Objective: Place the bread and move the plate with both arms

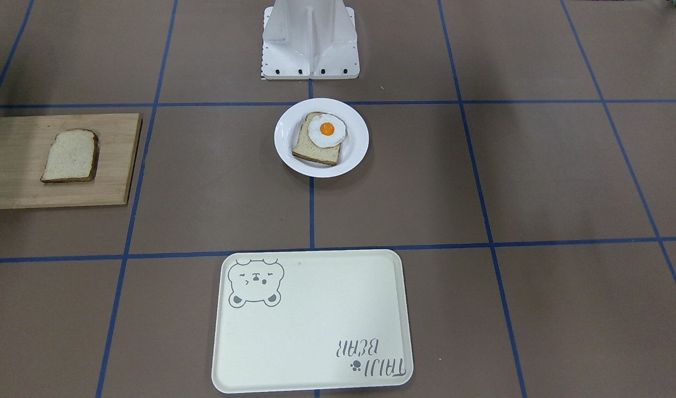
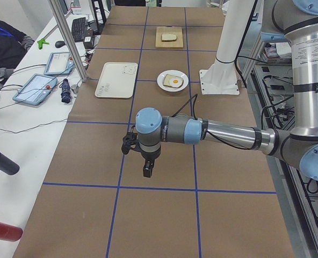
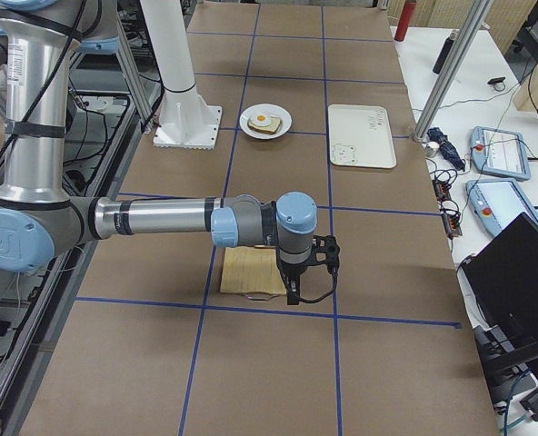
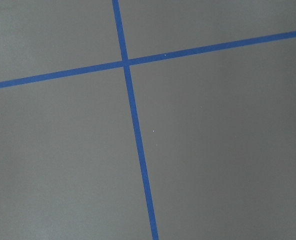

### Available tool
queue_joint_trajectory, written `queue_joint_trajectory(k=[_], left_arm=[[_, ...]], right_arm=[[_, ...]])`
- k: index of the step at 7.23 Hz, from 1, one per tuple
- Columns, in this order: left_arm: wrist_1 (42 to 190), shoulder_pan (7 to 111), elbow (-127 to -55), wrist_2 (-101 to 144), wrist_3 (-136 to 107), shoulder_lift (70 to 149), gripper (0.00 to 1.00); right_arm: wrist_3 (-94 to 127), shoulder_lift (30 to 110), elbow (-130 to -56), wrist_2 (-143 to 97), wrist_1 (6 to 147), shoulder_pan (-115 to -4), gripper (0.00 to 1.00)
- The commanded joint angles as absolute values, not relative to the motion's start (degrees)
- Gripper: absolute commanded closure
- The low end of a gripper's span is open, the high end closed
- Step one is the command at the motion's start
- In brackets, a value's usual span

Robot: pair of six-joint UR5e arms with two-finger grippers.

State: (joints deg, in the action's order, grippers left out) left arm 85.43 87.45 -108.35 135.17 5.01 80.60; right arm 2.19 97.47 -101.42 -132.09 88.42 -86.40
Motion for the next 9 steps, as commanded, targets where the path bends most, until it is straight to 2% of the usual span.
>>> queue_joint_trajectory(k=[1, 4, 6, 7, 8, 9], left_arm=[[85.4, 87.5, -108.5, 135.0, 5.0, 80.6, 0.02], [85.5, 87.5, -109.2, 135.0, 5.3, 80.9, 0.02], [86.0, 88.3, -110.7, 135.0, 4.9, 86.5, 0.02], [86.8, 90.2, -110.5, 135.2, 5.1, 89.4, 0.02], [91.0, 90.4, -106.2, 135.2, 4.7, 95.6, 0.02], [91.8, 90.4, -105.7, 135.6, 4.1, 95.3, 0.02]], right_arm=[[2.2, 97.4, -101.4, -132.1, 88.4, -86.4, 0.0], [2.0, 97.6, -103.5, -131.9, 88.3, -86.4, 0.0], [2.5, 96.3, -103.6, -131.9, 85.5, -86.3, 0.0], [3.0, 96.2, -102.8, -131.5, 79.3, -86.3, 0.0], [3.1, 96.2, -101.6, -132.2, 74.2, -86.3, 0.0], [3.1, 96.3, -101.1, -134.8, 73.2, -86.3, 0.0]])
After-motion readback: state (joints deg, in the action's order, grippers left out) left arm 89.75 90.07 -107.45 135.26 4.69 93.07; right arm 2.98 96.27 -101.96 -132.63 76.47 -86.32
